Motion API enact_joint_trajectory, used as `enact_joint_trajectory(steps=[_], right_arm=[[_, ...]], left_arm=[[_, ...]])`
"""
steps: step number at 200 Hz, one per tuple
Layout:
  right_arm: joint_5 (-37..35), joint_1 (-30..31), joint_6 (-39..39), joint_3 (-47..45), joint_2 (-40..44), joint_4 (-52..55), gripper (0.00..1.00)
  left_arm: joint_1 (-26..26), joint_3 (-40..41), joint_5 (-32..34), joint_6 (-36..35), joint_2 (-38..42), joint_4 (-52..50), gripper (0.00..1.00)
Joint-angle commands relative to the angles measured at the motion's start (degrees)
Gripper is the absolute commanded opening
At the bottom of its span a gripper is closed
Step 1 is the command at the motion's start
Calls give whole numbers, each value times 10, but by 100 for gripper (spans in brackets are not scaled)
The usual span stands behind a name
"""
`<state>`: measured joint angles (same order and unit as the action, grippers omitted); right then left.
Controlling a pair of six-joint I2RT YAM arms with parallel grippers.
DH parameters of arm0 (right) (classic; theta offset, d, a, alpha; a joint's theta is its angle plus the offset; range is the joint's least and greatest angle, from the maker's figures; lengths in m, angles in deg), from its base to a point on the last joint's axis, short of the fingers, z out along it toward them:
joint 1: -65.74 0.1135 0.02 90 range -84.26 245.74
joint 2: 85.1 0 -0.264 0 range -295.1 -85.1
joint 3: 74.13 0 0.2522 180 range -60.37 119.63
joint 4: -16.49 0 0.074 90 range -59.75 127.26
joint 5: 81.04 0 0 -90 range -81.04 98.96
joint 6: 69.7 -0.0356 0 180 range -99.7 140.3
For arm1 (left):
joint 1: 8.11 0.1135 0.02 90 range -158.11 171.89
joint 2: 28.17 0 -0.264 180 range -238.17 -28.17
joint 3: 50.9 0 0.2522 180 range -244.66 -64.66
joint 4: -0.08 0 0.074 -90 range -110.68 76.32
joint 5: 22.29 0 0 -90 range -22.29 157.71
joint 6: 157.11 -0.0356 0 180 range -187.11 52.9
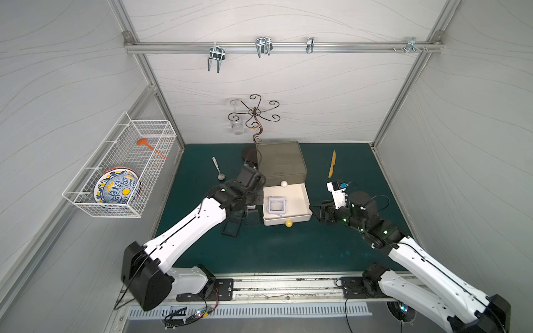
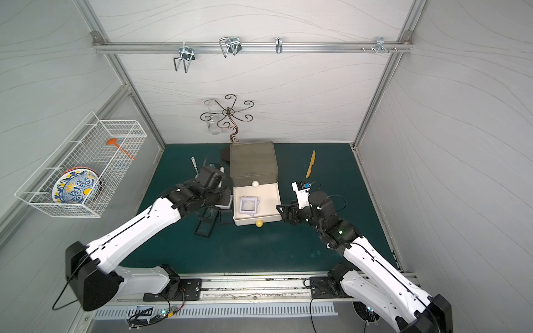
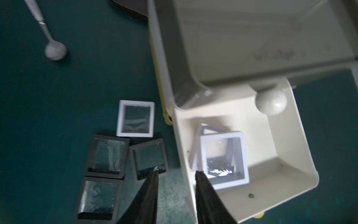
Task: Place the brooch boxes into the drawer by color
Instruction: Pick up the brooch box from the center of the board.
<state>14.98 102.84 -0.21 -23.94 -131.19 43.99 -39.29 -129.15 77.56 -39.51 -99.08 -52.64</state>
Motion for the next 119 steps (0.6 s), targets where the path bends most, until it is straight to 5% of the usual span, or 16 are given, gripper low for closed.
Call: enact_joint_trajectory(steps=[1,51,119], right_arm=[[-6,-2,7,-14,0,-14,76],[-8,-2,4,-17,-9,-24,77],[-22,-2,2,-35,1,-21,78]], left_arm=[[78,38,-60,-26,4,13,36],[166,45,-158,-68,-121,65,36],[168,-46,-127,-100,-308,68,39]])
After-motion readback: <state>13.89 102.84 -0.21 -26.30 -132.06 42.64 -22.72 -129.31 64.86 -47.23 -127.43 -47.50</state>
